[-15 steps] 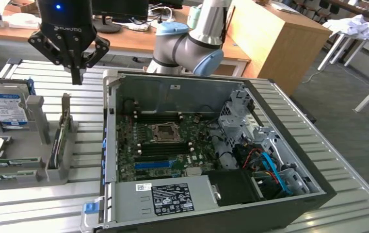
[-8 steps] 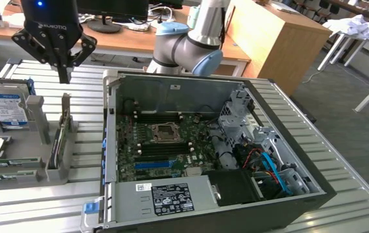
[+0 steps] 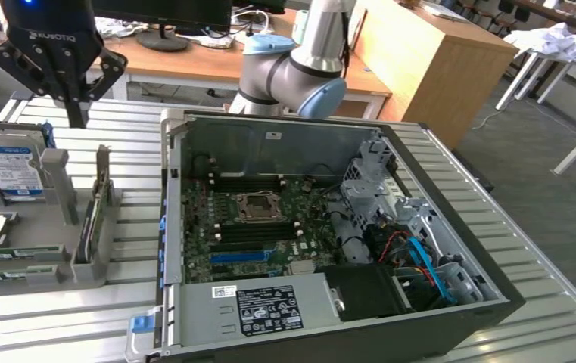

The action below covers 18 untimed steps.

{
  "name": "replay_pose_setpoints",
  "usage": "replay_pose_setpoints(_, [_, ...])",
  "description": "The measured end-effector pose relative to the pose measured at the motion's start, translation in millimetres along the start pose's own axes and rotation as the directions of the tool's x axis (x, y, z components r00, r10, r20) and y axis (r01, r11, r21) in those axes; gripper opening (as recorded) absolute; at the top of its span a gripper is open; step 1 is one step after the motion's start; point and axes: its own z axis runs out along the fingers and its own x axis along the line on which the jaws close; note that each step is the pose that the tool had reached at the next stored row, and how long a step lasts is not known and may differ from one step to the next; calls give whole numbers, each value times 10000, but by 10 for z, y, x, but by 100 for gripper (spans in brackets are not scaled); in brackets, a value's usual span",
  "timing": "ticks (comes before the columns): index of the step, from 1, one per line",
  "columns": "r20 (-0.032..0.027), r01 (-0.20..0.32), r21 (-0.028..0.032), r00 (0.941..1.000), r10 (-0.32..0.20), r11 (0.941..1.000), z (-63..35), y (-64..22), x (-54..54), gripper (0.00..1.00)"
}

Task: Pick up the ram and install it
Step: 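Reach for the ram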

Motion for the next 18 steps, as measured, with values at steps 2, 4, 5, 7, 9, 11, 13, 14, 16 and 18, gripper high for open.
replay_pose_setpoints(2, [0,0,0,10000,0,10000,-1,2,64,11])
replay_pose_setpoints(4, [1,1,0,10000,-1,10000,-2,4,125,11])
replay_pose_setpoints(5, [0,1,0,10000,-1,10000,-3,5,154,11])
replay_pose_setpoints(7, [1,0,0,10000,0,10000,-4,6,213,11])
replay_pose_setpoints(9, [1,0,0,10000,0,10000,-5,6,269,11])
replay_pose_setpoints(11, [1,1,0,10000,-1,10000,-7,7,325,11])
replay_pose_setpoints(13, [1,1,0,10000,-1,10000,-8,7,379,11])
replay_pose_setpoints(14, [1,1,0,10000,-1,10000,-8,6,406,11])
replay_pose_setpoints(16, [1,0,0,10000,0,10000,-9,5,483,11])
replay_pose_setpoints(18, [1,0,0,10000,0,10000,-10,5,530,11])
